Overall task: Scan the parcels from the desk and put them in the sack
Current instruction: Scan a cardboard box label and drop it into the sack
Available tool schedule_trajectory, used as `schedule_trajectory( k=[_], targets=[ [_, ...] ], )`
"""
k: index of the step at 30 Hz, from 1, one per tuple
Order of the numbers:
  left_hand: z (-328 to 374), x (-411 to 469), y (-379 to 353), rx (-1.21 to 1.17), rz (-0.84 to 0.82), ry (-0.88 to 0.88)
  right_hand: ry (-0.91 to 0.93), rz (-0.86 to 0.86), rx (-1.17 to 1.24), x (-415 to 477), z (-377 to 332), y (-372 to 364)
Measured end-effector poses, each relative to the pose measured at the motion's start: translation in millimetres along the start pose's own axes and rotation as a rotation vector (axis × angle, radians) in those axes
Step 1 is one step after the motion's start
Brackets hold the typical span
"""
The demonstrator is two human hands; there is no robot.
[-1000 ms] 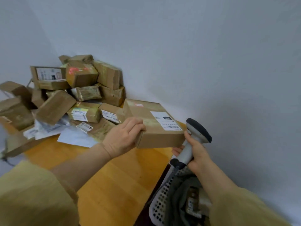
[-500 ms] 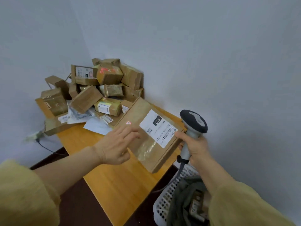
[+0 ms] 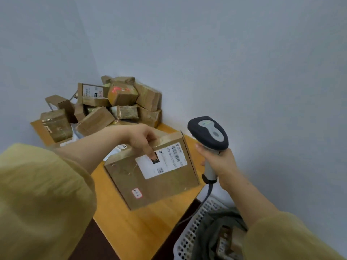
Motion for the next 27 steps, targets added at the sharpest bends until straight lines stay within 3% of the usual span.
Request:
schedule_trajectory(
  k=[4, 9, 14, 27],
  targets=[
    [-21.6, 6.7, 20.2, -0.21, 0.288, 0.002, -0.008, -0.122, -0.014, -16.0, -6.2, -4.7],
    [-45.0, 18.2, 27.1, -0.535, 0.448, -0.013, -0.032, -0.169, 0.034, -27.3, -3.4, -18.9],
    [-52.9, 23.9, 23.8, -0.692, 0.5, -0.024, -0.022, -0.16, 0.052, -30.0, -6.5, -17.8],
    [-45.7, 37.3, 16.6, -0.76, 0.463, -0.041, 0.012, -0.159, 0.076, -33.0, -9.3, -13.9]
  ],
)
Point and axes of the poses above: each hand's wrist, its own x-axis towards the middle knuckle, its own y-axis out of the back of the hand, z = x × y, the point moved 9 cm from there along x, towards the middle knuckle, and after that the axes turned 14 degrees about -x, right-handed, at the moved point
